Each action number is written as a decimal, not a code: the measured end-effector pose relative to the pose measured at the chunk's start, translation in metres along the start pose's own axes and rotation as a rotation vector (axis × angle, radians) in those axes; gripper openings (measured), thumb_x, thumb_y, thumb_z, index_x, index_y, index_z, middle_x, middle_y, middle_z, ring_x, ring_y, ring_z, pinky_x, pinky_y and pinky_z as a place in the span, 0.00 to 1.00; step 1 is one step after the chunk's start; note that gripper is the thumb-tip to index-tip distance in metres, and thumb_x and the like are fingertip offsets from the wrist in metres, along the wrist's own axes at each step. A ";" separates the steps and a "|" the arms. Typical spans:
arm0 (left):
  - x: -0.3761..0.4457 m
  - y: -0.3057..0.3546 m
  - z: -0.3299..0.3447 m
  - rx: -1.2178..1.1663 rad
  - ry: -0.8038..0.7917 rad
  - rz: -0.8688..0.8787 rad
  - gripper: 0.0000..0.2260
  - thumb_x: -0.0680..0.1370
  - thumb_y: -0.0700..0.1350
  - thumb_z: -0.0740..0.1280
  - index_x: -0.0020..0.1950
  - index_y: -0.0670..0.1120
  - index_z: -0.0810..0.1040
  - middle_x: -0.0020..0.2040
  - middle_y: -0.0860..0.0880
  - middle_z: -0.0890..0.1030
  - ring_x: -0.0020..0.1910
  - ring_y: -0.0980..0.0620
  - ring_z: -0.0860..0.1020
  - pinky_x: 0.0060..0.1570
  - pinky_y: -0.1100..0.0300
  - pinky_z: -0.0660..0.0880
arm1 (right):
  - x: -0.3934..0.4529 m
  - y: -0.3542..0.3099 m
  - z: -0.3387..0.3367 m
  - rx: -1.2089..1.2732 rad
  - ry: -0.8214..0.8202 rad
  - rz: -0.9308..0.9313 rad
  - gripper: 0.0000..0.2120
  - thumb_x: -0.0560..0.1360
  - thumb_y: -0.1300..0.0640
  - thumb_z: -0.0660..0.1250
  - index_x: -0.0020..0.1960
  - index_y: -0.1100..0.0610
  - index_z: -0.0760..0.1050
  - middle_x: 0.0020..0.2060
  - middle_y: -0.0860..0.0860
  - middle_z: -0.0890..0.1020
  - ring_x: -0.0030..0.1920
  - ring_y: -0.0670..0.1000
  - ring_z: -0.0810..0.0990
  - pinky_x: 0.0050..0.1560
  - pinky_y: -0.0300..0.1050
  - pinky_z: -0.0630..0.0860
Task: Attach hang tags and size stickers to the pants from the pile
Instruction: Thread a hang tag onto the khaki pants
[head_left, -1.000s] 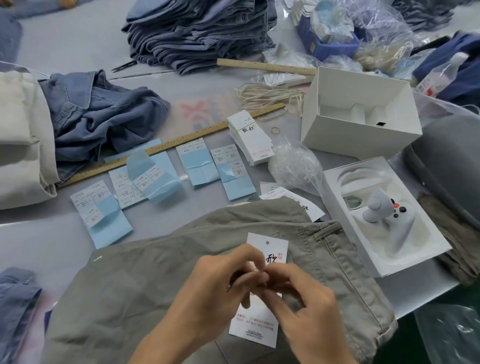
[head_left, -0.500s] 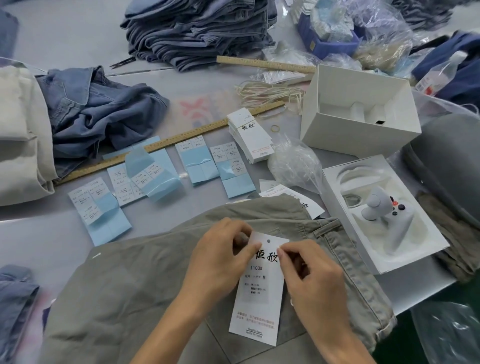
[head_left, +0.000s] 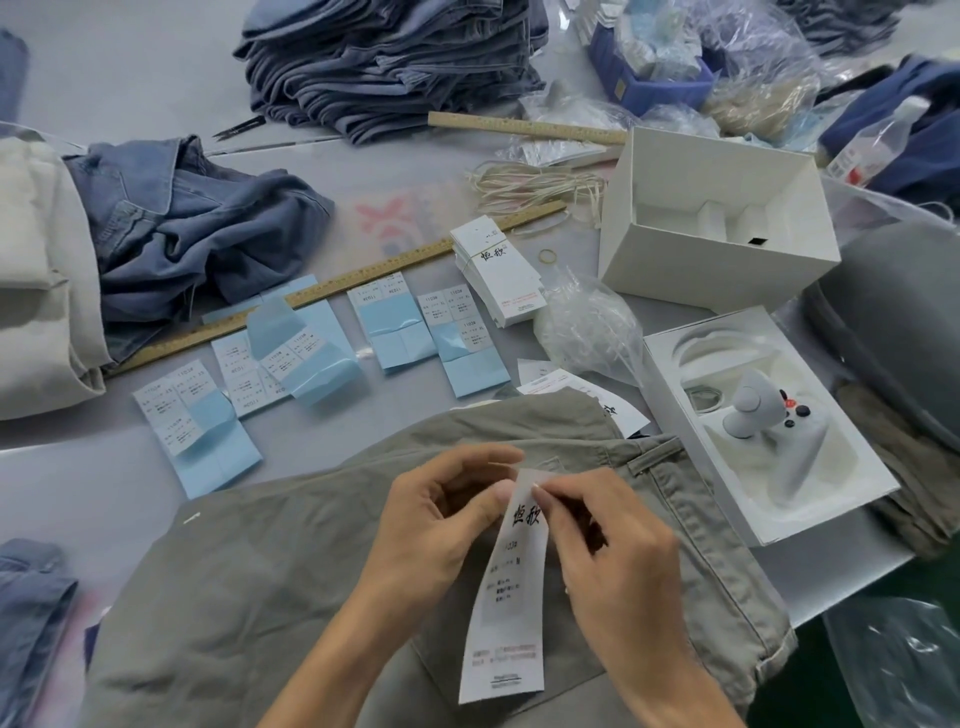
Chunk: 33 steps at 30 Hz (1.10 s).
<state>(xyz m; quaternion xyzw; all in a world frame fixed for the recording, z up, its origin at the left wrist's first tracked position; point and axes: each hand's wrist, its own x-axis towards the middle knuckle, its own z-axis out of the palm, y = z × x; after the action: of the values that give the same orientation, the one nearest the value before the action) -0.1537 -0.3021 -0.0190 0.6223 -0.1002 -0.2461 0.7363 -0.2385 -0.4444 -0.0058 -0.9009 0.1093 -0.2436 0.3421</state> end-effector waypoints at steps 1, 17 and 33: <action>0.001 0.001 0.001 -0.007 -0.008 -0.015 0.08 0.73 0.41 0.74 0.51 0.47 0.87 0.47 0.45 0.87 0.46 0.50 0.85 0.46 0.62 0.80 | 0.000 0.000 0.000 0.006 -0.001 -0.014 0.06 0.74 0.62 0.75 0.49 0.55 0.82 0.42 0.43 0.81 0.42 0.41 0.80 0.43 0.33 0.75; 0.008 0.030 -0.008 1.051 -0.112 0.646 0.02 0.81 0.49 0.61 0.52 0.53 0.71 0.49 0.56 0.75 0.45 0.57 0.71 0.35 0.60 0.73 | 0.023 -0.005 -0.007 0.652 -0.217 0.403 0.11 0.82 0.49 0.63 0.58 0.49 0.82 0.57 0.50 0.84 0.61 0.51 0.82 0.63 0.48 0.77; 0.058 0.007 0.042 0.694 -0.135 0.360 0.06 0.78 0.37 0.72 0.52 0.47 0.85 0.41 0.61 0.81 0.40 0.65 0.76 0.43 0.74 0.68 | 0.011 0.023 -0.042 0.491 0.052 0.808 0.07 0.78 0.56 0.72 0.43 0.48 0.87 0.34 0.50 0.85 0.30 0.45 0.78 0.32 0.40 0.74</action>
<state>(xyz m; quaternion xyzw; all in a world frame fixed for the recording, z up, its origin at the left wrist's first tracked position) -0.1216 -0.3656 -0.0128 0.7889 -0.3331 -0.1051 0.5056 -0.2514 -0.4895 0.0099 -0.6724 0.3988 -0.1322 0.6094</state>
